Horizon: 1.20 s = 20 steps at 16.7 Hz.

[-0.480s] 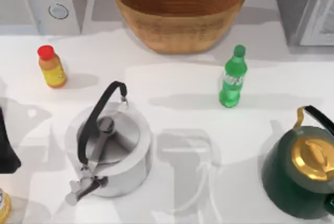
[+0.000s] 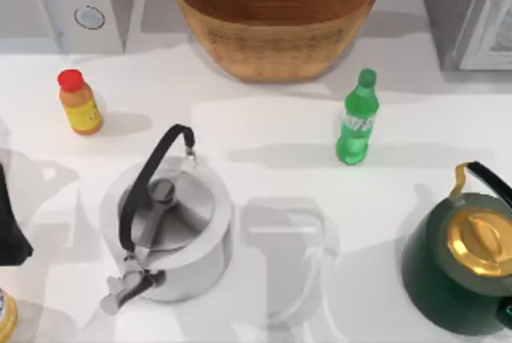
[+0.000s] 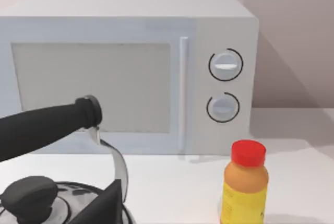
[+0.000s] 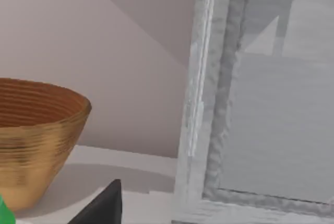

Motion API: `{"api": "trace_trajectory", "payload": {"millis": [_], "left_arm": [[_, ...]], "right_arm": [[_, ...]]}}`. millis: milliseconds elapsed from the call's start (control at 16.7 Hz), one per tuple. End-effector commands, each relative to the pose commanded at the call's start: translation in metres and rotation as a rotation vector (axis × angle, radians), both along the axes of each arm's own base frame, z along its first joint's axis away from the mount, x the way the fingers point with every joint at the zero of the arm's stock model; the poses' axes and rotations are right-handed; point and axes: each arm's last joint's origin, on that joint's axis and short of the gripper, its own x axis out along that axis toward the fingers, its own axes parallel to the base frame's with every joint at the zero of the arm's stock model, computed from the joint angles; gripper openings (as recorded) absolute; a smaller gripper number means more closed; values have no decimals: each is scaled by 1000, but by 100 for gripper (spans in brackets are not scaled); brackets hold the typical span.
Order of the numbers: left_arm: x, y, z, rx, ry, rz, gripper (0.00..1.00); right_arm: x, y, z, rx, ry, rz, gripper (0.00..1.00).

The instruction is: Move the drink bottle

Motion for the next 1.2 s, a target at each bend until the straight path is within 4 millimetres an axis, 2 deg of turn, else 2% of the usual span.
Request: {"api": "trace_trajectory", "payload": {"millis": [120,240,360,420,600,780,900,1020,1200], "left_arm": [[0,0,0,0,0,0,100],[0,0,0,0,0,0,100],[0,0,0,0,0,0,100],[0,0,0,0,0,0,100],[0,0,0,0,0,0,100],[0,0,0,0,0,0,100],[0,0,0,0,0,0,100],[0,0,0,0,0,0,100],[0,0,0,0,0,0,100]], "right_arm": [[10,3,31,-26,8,56,100],[30,7,62,-53,35,104,100],[65,12,77,-71,114,145,100],[87,15,76,-79,176,167,100],[145,23,49,-93,364,226,100],[178,35,8,-112,509,307,100],[185,48,-20,-140,578,391,100],[183,62,-42,-176,619,496,100],[182,78,-58,-209,644,605,100]]}}
